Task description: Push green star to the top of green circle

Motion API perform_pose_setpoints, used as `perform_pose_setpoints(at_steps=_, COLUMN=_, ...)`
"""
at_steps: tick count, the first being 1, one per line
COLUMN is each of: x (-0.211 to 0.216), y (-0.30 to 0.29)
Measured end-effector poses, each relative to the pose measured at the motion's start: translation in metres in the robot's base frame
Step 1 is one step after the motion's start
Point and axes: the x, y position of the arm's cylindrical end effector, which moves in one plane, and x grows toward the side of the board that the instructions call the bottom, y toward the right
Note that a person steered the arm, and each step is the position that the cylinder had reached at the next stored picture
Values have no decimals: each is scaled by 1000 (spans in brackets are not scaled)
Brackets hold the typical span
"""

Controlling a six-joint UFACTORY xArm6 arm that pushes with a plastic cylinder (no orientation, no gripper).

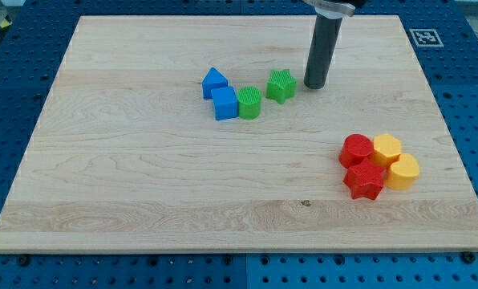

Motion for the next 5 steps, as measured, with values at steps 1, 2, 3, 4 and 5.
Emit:
perform_pose_setpoints(at_steps=1, x=0, y=0)
perform_pose_setpoints(at_steps=2, x=8, y=0)
perform_pose_setpoints(at_steps=3, x=16, y=0)
perform_pose_setpoints(at_steps=4, x=22, y=-1)
perform_pose_setpoints(at_steps=5, x=31, y=-1)
